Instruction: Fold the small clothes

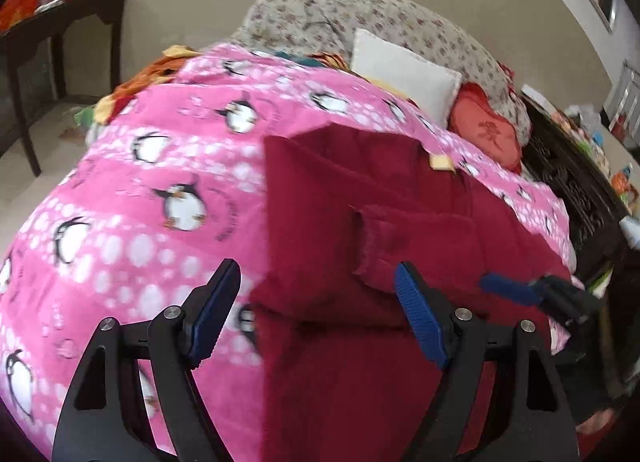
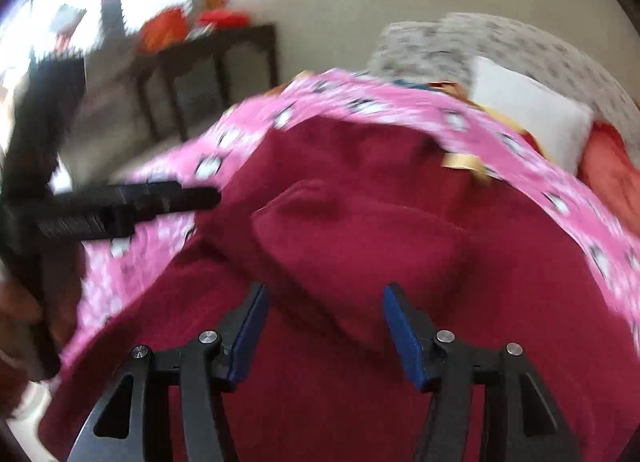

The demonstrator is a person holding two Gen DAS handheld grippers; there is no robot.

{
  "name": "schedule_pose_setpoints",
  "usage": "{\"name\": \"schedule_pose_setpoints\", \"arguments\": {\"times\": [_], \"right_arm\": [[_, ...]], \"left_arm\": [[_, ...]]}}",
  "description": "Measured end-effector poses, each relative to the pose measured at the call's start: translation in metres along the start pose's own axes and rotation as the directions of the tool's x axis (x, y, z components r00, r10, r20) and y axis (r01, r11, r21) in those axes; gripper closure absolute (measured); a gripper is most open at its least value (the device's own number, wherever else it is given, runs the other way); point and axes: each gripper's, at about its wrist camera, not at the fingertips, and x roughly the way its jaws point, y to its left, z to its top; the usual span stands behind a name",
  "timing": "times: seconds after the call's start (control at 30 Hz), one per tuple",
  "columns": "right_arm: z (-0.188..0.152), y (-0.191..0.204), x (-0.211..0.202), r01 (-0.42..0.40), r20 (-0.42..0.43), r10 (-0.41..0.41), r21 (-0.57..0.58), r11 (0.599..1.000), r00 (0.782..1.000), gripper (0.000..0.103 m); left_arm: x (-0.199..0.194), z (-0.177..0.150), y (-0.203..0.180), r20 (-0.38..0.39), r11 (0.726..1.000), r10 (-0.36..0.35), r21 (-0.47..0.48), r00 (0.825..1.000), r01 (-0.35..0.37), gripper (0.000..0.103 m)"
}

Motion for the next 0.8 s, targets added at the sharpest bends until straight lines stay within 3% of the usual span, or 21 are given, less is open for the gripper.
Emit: {"name": "schedule_pose_setpoints", "arguments": {"times": [0.07,0.13,0.2,0.3,0.4,0.47,0.57,0.7,0.8], "right_arm": [[0.007,0.010,0.017,0.049,0.002,-0.049,-0.051,0.997,0.999,0.046],[0.012,0.010,0.031,0.084,-0.005,-0.085,-0.072,0.994,0.996,0.054],[0.013,0.002,0.033,0.059,-0.015,-0.060,-0.037,0.998,0.998,0.086],[0.009,-0.027,0.002,0.036,0.071,-0.042,0.082,0.996,0.997,0.094],[-0.009,-0.073,-0.056,0.029,0.197,-0.082,0.259,0.965,0.977,0.094],[-0.026,-0.094,-0.083,0.065,0.219,-0.144,0.330,0.942,0.965,0.094],[-0.058,-0.132,-0.101,0.140,0.149,-0.227,0.445,0.884,0.962,0.094],[-0.098,-0.170,-0.086,0.108,0.029,-0.154,0.588,0.802,0.988,0.093],[-0.114,-0.178,-0.089,0.073,0.040,-0.127,0.637,0.767,0.991,0.089]], "left_arm": [[-0.003,0.002,0.011,0.007,0.999,-0.002,-0.038,1.000,0.002,0.023],[-0.003,0.002,0.018,0.007,0.998,-0.005,-0.066,1.000,0.006,0.023],[-0.003,0.001,0.019,0.001,0.997,-0.013,-0.078,1.000,0.013,0.023],[-0.001,-0.001,0.014,-0.003,0.998,-0.023,-0.066,1.000,0.022,0.023],[0.002,-0.001,0.002,-0.005,0.998,-0.042,-0.048,0.999,0.042,0.023],[0.005,-0.001,-0.007,-0.012,0.998,-0.060,-0.035,0.998,0.059,0.023],[0.016,-0.004,-0.023,-0.025,0.998,-0.068,0.002,0.997,0.068,0.023],[0.040,-0.009,-0.038,-0.072,0.998,-0.042,0.033,0.997,0.045,0.023],[0.048,-0.013,-0.042,-0.087,0.998,-0.010,0.056,0.996,0.015,0.023]]}}
